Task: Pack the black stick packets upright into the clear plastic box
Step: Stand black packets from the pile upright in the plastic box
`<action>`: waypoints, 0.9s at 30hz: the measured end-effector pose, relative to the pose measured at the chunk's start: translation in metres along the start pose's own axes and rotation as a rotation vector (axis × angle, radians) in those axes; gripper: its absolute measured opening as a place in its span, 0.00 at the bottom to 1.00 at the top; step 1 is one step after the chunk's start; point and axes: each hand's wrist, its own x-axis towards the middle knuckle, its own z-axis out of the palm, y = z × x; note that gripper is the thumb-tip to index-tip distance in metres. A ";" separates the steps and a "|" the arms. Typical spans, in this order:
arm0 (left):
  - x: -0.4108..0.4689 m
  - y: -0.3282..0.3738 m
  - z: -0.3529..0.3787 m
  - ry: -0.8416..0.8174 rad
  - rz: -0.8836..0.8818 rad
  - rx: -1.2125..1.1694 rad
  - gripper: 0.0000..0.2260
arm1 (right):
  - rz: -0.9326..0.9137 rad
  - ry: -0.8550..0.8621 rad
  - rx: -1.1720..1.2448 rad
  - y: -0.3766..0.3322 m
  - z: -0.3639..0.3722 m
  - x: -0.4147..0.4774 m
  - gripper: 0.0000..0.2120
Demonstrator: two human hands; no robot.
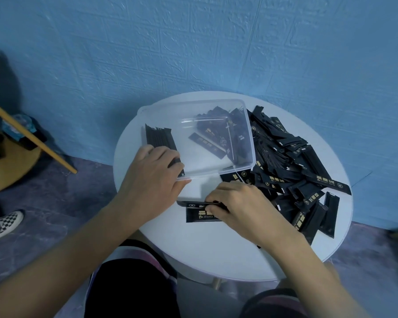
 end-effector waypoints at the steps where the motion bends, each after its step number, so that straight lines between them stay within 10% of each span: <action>1: 0.000 0.000 0.000 -0.001 0.000 0.000 0.23 | -0.005 0.003 0.008 0.000 0.000 0.000 0.13; 27: 0.000 0.000 0.002 0.053 -0.001 -0.016 0.23 | 0.031 -0.249 0.143 0.008 -0.021 0.004 0.03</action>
